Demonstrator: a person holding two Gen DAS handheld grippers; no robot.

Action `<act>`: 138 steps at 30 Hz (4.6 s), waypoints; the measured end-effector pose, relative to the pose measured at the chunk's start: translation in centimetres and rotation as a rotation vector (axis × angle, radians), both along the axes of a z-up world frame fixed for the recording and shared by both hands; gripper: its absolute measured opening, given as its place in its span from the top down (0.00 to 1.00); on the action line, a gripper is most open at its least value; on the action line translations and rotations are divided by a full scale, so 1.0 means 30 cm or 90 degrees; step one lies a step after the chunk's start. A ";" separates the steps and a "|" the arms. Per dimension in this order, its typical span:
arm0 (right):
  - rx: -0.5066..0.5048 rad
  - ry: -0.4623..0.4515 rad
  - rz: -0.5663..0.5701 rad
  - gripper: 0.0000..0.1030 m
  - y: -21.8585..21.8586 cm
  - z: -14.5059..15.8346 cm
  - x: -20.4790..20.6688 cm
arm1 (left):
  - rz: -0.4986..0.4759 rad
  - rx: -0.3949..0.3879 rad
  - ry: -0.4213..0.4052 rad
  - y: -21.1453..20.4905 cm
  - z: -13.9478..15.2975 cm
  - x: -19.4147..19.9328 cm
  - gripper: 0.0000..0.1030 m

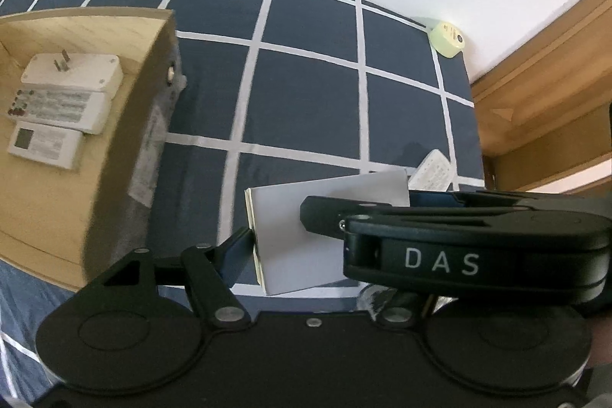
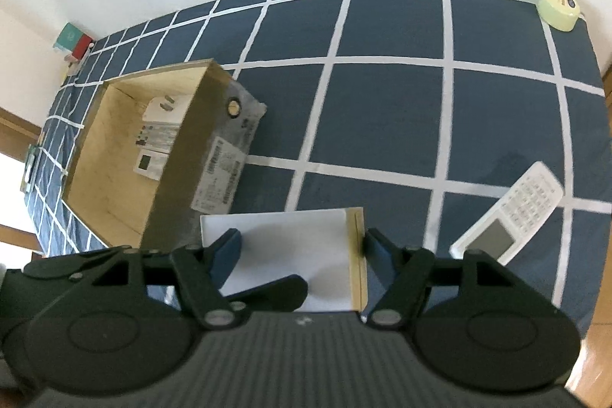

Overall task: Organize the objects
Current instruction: 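Lower the small white box into the cardboard box beside the remotes, then open the right gripper and lift it out of the box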

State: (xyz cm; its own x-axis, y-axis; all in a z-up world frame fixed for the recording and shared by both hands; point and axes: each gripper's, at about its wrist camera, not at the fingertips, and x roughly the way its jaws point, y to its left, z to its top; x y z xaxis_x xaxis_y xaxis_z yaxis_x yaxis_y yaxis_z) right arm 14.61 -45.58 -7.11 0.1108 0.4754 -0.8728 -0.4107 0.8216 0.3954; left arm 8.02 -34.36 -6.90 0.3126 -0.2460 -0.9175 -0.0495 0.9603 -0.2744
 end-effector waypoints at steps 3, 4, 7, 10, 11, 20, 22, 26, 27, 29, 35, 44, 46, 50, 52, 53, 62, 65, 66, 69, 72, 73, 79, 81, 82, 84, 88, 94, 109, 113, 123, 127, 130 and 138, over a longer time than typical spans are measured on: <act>0.000 -0.002 -0.014 0.32 0.054 0.017 -0.026 | -0.015 0.000 -0.002 0.059 0.018 -0.008 0.34; 0.000 -0.002 -0.019 0.32 0.072 0.022 -0.034 | -0.020 0.000 -0.002 0.079 0.024 -0.008 0.34; 0.001 -0.002 -0.038 0.32 0.136 0.038 -0.057 | -0.038 0.001 -0.002 0.149 0.044 -0.007 0.34; 0.003 -0.004 -0.059 0.32 0.202 0.055 -0.083 | -0.060 0.003 -0.004 0.219 0.063 -0.001 0.34; 0.004 -0.004 -0.067 0.32 0.224 0.059 -0.091 | -0.067 0.004 -0.004 0.244 0.069 0.002 0.34; 0.012 -0.007 -0.113 0.32 0.426 0.085 -0.161 | -0.116 0.012 -0.010 0.457 0.107 0.007 0.34; 0.012 -0.007 -0.118 0.32 0.468 0.087 -0.174 | -0.122 0.013 -0.009 0.504 0.110 0.008 0.34; 0.013 -0.004 -0.130 0.32 0.554 0.080 -0.194 | -0.134 0.015 -0.006 0.593 0.107 0.017 0.34; 0.013 -0.001 -0.133 0.32 0.576 0.075 -0.197 | -0.136 0.016 -0.004 0.615 0.103 0.020 0.34; 0.012 0.005 -0.137 0.32 0.620 0.062 -0.204 | -0.139 0.016 0.003 0.654 0.092 0.026 0.34; 0.007 0.025 -0.136 0.32 0.727 0.007 -0.212 | -0.141 0.015 0.024 0.772 0.039 0.043 0.34; -0.009 0.060 -0.146 0.32 0.837 -0.111 -0.209 | -0.147 0.008 0.063 0.889 -0.082 0.086 0.34; -0.013 0.067 -0.148 0.34 0.854 -0.139 -0.209 | -0.149 0.009 0.069 0.903 -0.106 0.091 0.35; -0.020 0.086 -0.150 0.34 0.878 -0.195 -0.209 | -0.152 0.009 0.089 0.926 -0.156 0.098 0.35; -0.023 0.094 -0.149 0.34 0.884 -0.219 -0.208 | -0.152 0.008 0.097 0.934 -0.177 0.099 0.35; -0.025 0.097 -0.149 0.34 0.889 -0.228 -0.207 | -0.152 0.007 0.101 0.937 -0.185 0.099 0.36; -0.030 0.123 -0.153 0.34 0.906 -0.300 -0.184 | -0.158 0.007 0.128 0.958 -0.242 0.129 0.36; -0.032 0.129 -0.156 0.34 0.908 -0.317 -0.173 | -0.161 0.006 0.135 0.960 -0.259 0.143 0.36; -0.033 0.132 -0.157 0.34 0.909 -0.322 -0.169 | -0.162 0.006 0.137 0.961 -0.264 0.146 0.36; -0.035 0.140 -0.160 0.34 0.907 -0.338 -0.161 | -0.166 0.007 0.145 0.962 -0.280 0.157 0.36; -0.037 0.147 -0.161 0.34 0.911 -0.352 -0.157 | -0.168 0.008 0.152 0.963 -0.291 0.162 0.36; -0.039 0.148 -0.161 0.34 0.913 -0.355 -0.155 | -0.169 0.010 0.151 0.963 -0.293 0.163 0.36; -0.041 0.149 -0.160 0.34 0.918 -0.352 -0.147 | -0.168 0.009 0.153 0.973 -0.300 0.170 0.36; -0.042 0.147 -0.159 0.34 0.920 -0.350 -0.146 | -0.166 0.008 0.151 0.978 -0.297 0.172 0.36; -0.041 0.146 -0.159 0.34 0.919 -0.348 -0.144 | -0.165 0.007 0.151 0.980 -0.296 0.172 0.36; -0.042 0.144 -0.157 0.34 0.920 -0.349 -0.143 | -0.164 0.007 0.148 0.982 -0.296 0.172 0.36; -0.043 0.142 -0.155 0.34 0.922 -0.349 -0.144 | -0.162 0.009 0.146 0.985 -0.295 0.165 0.36; -0.040 0.136 -0.154 0.34 0.921 -0.340 -0.147 | -0.151 0.012 0.135 0.974 -0.286 0.154 0.36; -0.015 0.058 -0.123 0.31 0.870 -0.166 -0.191 | -0.086 0.052 0.077 0.948 -0.127 0.064 0.25; -0.005 0.037 -0.120 0.27 0.829 -0.103 -0.200 | -0.068 0.063 0.057 0.927 -0.079 0.030 0.23; 0.001 -0.020 -0.108 0.10 0.675 0.028 -0.212 | -0.051 0.086 0.012 0.806 0.019 -0.030 0.08; 0.000 -0.039 -0.107 0.05 0.581 0.065 -0.207 | -0.051 0.095 0.004 0.722 0.040 -0.048 0.02; -0.002 -0.046 -0.105 0.00 0.495 0.090 -0.202 | -0.047 0.103 -0.003 0.652 0.055 -0.063 0.00; -0.019 -0.063 -0.101 0.00 0.243 0.143 -0.188 | -0.048 0.122 -0.009 0.436 0.084 -0.103 0.00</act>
